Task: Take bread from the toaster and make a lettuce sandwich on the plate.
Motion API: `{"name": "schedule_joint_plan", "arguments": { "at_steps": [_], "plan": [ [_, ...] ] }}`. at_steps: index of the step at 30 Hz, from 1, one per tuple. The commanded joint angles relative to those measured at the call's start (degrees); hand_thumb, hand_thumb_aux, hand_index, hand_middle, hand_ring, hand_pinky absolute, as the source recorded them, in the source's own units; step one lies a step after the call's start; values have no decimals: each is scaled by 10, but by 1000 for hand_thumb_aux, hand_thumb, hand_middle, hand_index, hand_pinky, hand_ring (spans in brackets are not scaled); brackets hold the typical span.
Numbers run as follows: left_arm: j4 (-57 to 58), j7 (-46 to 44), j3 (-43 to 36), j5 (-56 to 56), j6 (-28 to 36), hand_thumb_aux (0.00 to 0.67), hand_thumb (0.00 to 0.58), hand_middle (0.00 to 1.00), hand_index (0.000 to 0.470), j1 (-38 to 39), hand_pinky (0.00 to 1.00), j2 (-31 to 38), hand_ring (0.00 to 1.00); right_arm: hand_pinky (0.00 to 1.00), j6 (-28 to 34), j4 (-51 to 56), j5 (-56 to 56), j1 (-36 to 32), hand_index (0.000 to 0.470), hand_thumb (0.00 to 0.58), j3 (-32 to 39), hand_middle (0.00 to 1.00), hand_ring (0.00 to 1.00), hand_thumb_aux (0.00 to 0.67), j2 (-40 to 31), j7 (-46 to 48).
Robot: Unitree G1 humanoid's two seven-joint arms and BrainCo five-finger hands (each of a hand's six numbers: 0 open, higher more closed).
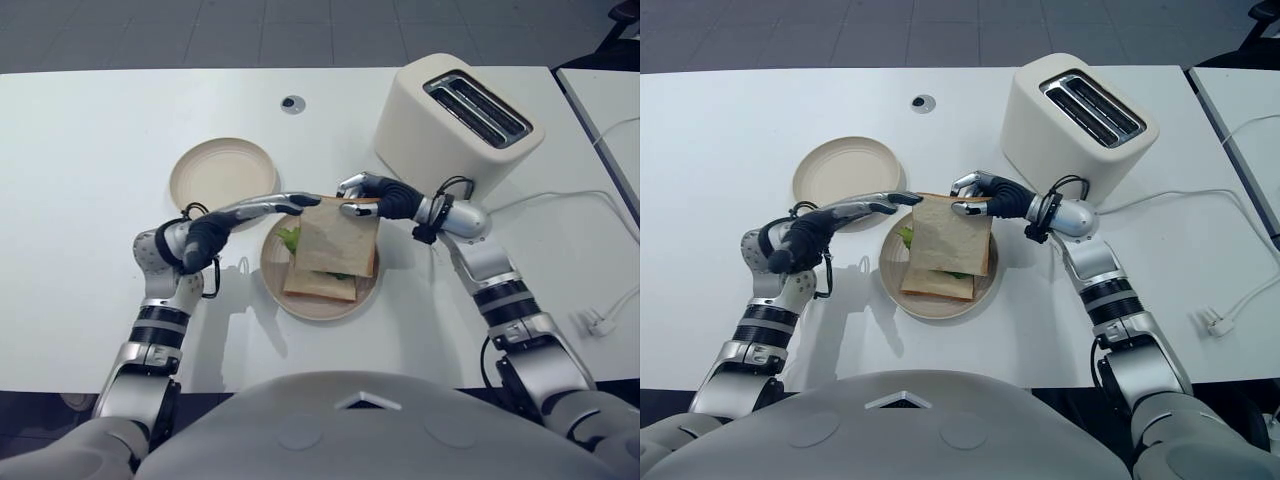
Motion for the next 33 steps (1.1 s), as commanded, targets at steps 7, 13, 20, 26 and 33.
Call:
{"name": "schedule_joint_plan", "arguments": {
  "at_steps": [7,13,20,26,33],
  "plan": [
    [66,-23,-41,87,-35,0,0,0,0,-1,0,15,0,1000,-14,17,-106,11,470,580,23,1000,1000,670,19,-23],
    [56,-29,-87,136,-48,0,0,0,0,16,0,36,0,1000,-27,9,-163,8,470,580,31,1000,1000,670,14,-51],
    [94,49,-87,252,-53,0,0,0,0,-4,0,72,0,1000,-40,9,-213,3,470,580,35,1000,1000,670,18,-86],
    [99,81,-137,319,-77,0,0,0,0,-7,0,95,0,0,-144,0,-290,-22,0,0,43,0,0,0,1,-149],
    [102,127,-169,340,-76,328,429,0,230,-31,0,108,0,0,-193,6,-326,-99,0,0,-62,0,0,0,20,-340]
  ]
}}
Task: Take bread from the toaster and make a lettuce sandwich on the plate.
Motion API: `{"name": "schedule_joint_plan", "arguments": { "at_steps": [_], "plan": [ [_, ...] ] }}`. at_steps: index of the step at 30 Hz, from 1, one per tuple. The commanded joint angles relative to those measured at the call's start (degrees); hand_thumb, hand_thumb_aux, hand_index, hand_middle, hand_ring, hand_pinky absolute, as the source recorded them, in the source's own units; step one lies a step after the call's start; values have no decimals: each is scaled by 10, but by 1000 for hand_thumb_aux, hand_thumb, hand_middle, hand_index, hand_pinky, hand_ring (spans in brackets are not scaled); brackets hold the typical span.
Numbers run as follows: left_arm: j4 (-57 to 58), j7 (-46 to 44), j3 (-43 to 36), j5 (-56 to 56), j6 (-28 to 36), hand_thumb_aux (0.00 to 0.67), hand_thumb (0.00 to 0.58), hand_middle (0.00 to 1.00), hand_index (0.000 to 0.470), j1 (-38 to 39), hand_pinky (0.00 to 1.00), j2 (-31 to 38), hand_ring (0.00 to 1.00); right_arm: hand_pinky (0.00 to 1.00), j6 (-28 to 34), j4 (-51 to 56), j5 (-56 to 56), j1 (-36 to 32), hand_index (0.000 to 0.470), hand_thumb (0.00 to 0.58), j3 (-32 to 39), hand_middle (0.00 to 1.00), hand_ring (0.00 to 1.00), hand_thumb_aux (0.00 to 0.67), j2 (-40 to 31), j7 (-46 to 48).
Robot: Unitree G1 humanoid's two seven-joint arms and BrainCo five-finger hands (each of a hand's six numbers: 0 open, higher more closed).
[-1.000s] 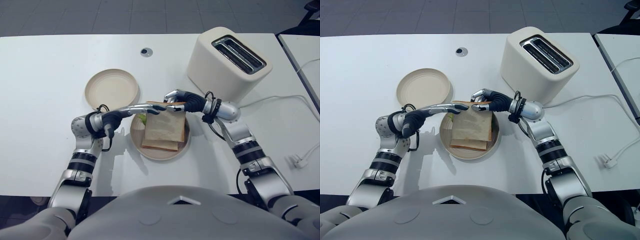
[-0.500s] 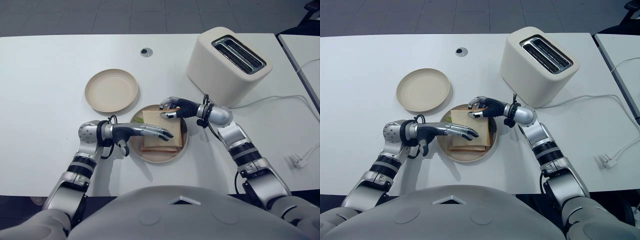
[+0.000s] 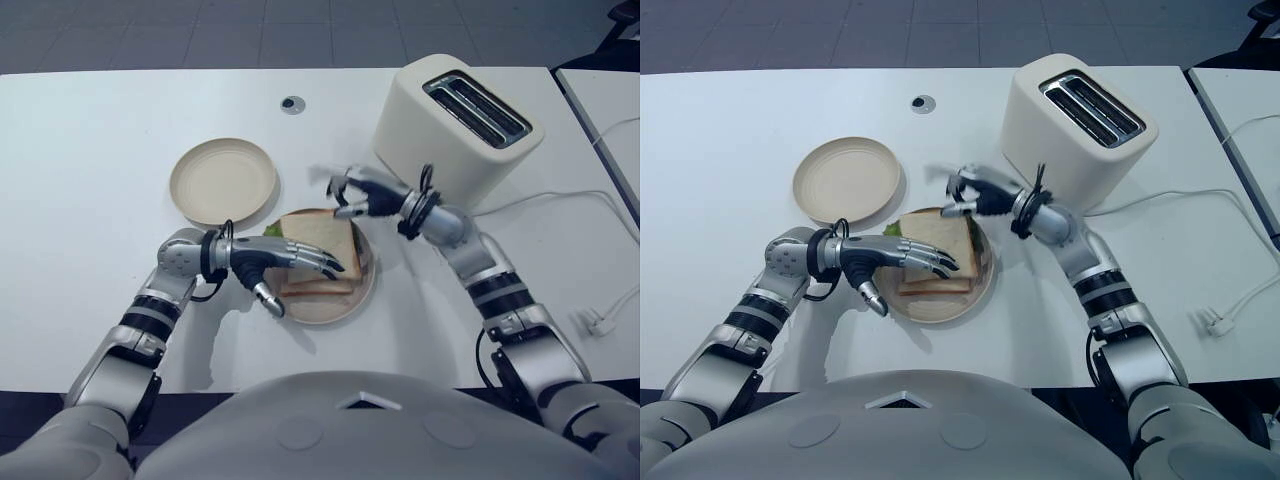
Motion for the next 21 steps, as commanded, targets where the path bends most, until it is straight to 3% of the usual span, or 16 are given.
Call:
{"name": "schedule_joint_plan", "arguments": {
  "at_steps": [1,2,3,4,5,6,7,8,11,14,17,21],
  "plan": [
    [12,10,-26,40,18,336,436,0,236,16,0,14,0,0,-28,-7,6,-38,0,0,-43,0,0,0,12,-68],
    [10,28,-20,39,14,344,443,0,241,10,0,7,0,0,-30,-7,26,-38,0,0,-47,0,0,0,7,-57],
    [10,53,-9,45,10,0,0,0,0,3,0,0,0,216,-31,-10,53,-32,0,0,-44,216,216,0,-1,-31],
    [9,73,1,45,8,0,0,0,0,-5,0,-6,0,325,-32,-19,89,-21,0,0,-33,325,325,0,-14,10],
    [-5,78,5,21,10,428,505,0,300,-7,0,-7,0,753,-33,-33,128,-4,334,531,-17,753,753,476,-35,61],
    [-39,68,0,-29,22,620,577,0,435,-1,0,1,0,1000,-30,-51,171,16,470,580,-2,1000,1000,670,-60,121],
    [-93,44,-8,-102,43,670,580,196,470,13,196,21,196,1000,-17,-77,225,39,470,580,9,1000,1000,670,-91,185],
    [-137,22,-12,-159,60,670,580,1000,470,27,1000,41,1000,1000,-5,-101,277,58,470,580,15,1000,1000,670,-122,244],
    [-221,-46,0,-278,100,670,580,1000,470,71,1000,100,1000,1000,30,-149,390,119,470,580,21,1000,1000,670,-217,406],
    [-256,-122,5,-321,112,670,580,1000,470,133,1000,161,1000,1000,48,-171,434,178,470,580,40,1000,1000,670,-292,541],
    [-216,-161,3,-279,108,670,580,1000,470,177,1000,183,1000,1000,67,-165,435,198,470,580,61,1000,1000,670,-306,616],
    [-80,-142,-21,-130,116,670,580,1000,470,172,1000,158,1000,1000,110,-120,410,192,470,580,112,1000,1000,670,-278,683]
  ]
}}
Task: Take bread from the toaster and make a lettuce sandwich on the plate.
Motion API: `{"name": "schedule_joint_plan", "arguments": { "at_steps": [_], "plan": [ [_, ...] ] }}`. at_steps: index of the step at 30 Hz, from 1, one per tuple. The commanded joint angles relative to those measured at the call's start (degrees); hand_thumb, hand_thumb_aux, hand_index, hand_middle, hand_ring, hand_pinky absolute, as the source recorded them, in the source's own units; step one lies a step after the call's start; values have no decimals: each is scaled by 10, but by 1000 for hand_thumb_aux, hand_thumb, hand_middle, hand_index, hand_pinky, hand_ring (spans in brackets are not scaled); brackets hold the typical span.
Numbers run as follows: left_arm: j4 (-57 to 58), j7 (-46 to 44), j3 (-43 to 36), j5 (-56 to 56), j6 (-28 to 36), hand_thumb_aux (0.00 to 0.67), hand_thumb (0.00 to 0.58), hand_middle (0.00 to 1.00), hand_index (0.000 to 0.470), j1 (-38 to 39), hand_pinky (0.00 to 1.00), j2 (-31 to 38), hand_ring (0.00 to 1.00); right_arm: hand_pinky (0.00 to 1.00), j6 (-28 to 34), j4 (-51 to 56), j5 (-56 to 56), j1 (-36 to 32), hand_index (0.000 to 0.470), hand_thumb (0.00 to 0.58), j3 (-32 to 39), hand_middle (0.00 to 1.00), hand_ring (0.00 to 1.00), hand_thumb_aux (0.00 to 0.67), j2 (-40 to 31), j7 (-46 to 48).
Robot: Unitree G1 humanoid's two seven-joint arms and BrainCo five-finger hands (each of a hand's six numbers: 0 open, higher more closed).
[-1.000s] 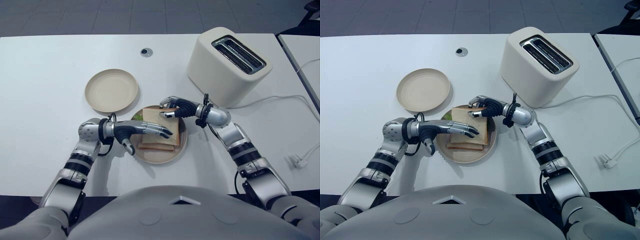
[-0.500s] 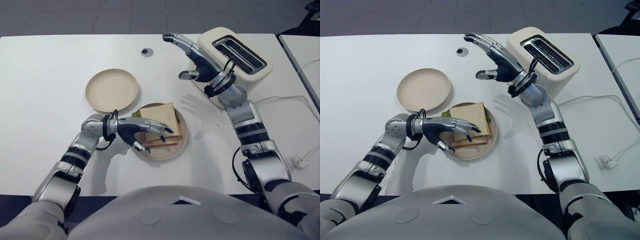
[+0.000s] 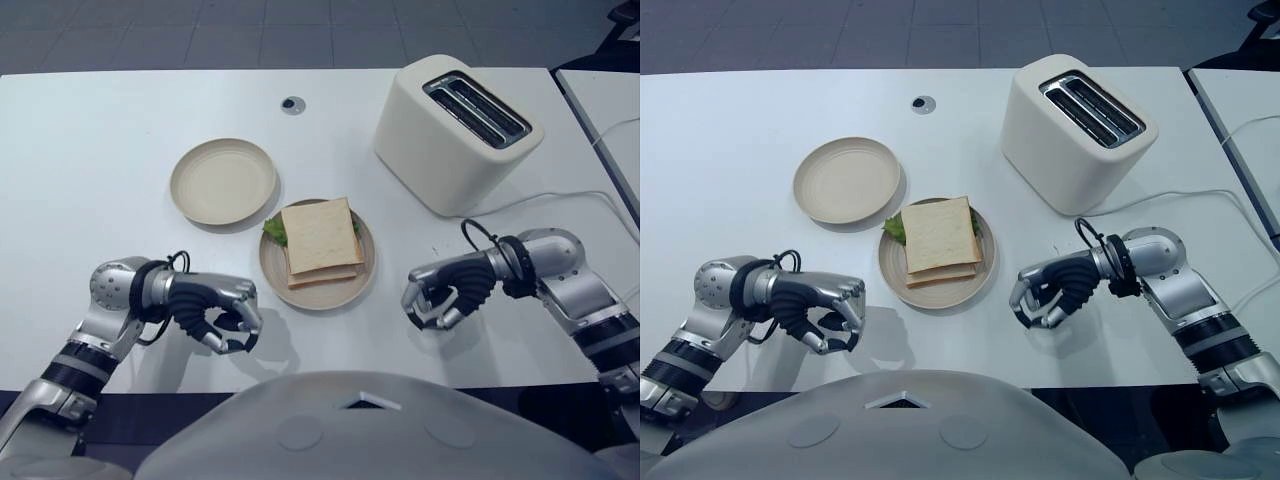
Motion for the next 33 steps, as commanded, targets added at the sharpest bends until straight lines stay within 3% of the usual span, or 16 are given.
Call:
{"name": "schedule_joint_plan", "arguments": {
  "at_steps": [1,2,5,9,15,16,17,18,19,20,23,25,33],
  "plan": [
    [138,27,-28,137,10,670,580,1000,470,-25,1000,-34,1000,1000,34,67,-40,-19,470,580,43,1000,1000,670,34,48],
    [182,51,-30,174,10,670,580,1000,470,-48,1000,-51,1000,1000,29,105,-65,-37,470,580,49,1000,1000,670,56,31],
    [320,191,-23,282,3,670,580,1000,470,-140,1000,-106,1000,1000,-38,300,-203,-151,470,580,44,1000,1000,670,170,-158],
    [403,363,-15,364,-19,670,580,1000,470,-215,1000,-152,1000,1000,-105,440,-262,-237,470,580,-2,1000,1000,670,275,-378],
    [496,529,60,336,-45,670,580,1000,470,-300,1000,-218,1000,1000,-176,579,-299,-314,470,580,-93,1000,1000,670,351,-672],
    [495,538,82,311,-56,531,555,1000,372,-308,1000,-232,1000,1000,-188,588,-296,-322,470,580,-109,1000,1000,670,355,-699],
    [477,527,103,270,-70,0,0,937,0,-310,937,-247,937,1000,-202,586,-294,-327,470,580,-122,1000,1000,670,354,-715],
    [432,510,125,207,-84,0,0,596,0,-304,596,-263,596,851,-233,566,-274,-327,264,468,-143,851,851,376,354,-720],
    [382,487,146,141,-77,0,0,345,0,-296,345,-277,345,616,-255,543,-251,-326,41,96,-161,616,616,58,355,-716],
    [332,470,161,84,-71,0,0,31,0,-289,31,-287,31,0,-274,514,-233,-324,0,0,-175,0,0,0,357,-715],
    [206,459,183,-7,-49,0,0,0,0,-273,0,-308,0,0,-288,413,-184,-306,0,0,-195,0,0,0,367,-704],
    [160,487,199,-7,-39,0,0,0,0,-271,0,-328,0,0,-274,354,-158,-289,0,0,-200,0,0,0,372,-693],
    [145,553,219,75,-48,0,0,0,0,-289,0,-391,0,0,-228,289,-132,-249,0,0,-201,0,0,0,391,-647]
  ]
}}
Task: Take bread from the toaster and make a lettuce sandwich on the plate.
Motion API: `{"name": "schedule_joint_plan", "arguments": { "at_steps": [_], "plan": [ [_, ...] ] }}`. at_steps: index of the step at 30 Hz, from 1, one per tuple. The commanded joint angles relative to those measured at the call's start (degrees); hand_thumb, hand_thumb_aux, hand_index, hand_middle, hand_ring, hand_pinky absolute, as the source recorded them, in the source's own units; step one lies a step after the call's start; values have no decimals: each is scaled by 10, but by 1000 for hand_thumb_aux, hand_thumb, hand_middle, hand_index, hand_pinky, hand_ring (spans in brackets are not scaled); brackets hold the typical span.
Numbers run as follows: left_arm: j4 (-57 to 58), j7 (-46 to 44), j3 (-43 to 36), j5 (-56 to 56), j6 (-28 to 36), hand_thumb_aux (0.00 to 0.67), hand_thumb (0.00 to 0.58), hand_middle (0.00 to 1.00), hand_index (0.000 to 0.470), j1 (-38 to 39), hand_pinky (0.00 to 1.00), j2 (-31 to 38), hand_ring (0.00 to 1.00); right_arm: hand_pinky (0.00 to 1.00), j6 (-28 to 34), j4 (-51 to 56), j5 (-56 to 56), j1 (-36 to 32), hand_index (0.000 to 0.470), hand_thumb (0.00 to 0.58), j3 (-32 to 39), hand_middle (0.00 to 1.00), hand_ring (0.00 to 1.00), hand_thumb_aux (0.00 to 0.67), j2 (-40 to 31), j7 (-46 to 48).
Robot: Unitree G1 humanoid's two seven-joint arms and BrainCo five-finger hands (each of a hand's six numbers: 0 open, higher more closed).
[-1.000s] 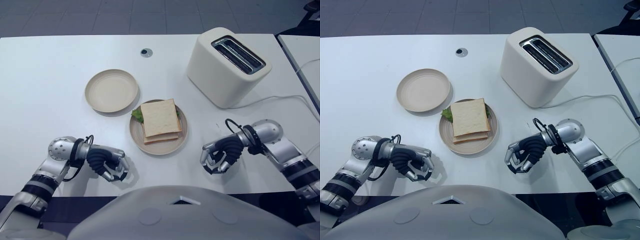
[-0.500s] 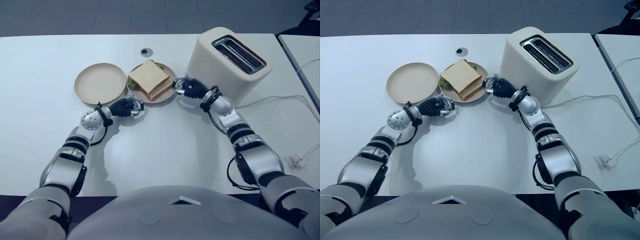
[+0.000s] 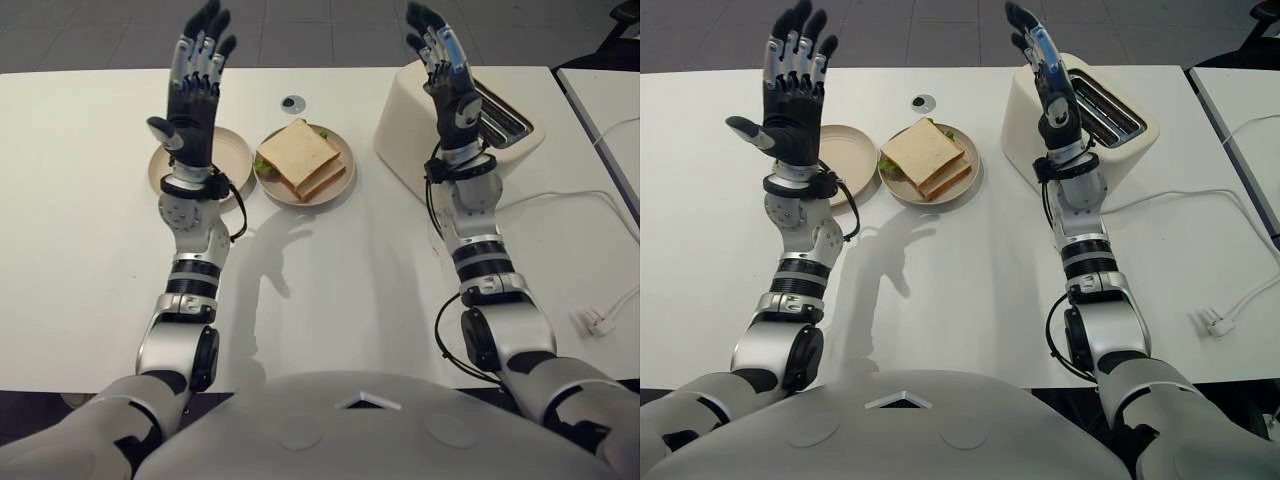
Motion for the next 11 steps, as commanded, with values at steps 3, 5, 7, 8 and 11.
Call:
{"name": "schedule_joint_plan", "arguments": {
  "at_steps": [3,5,7,8,11],
  "plan": [
    [21,-10,3,14,7,0,0,0,0,-16,0,-16,0,0,27,-34,26,16,0,0,-1,0,0,0,9,41],
    [46,-21,8,10,8,0,0,0,0,-15,0,-17,0,0,32,-27,31,12,0,0,-8,0,0,0,10,50],
    [52,-34,13,1,7,0,0,0,0,-12,0,-16,0,0,35,-11,31,5,0,0,-13,0,0,0,19,51],
    [53,-41,15,-3,7,0,0,0,0,-11,0,-16,0,0,35,-4,30,2,0,0,-14,0,0,0,25,51],
    [63,-54,23,-13,9,0,0,0,0,-15,0,-18,0,0,34,4,24,0,0,0,-16,0,0,0,34,51]
  ]
}}
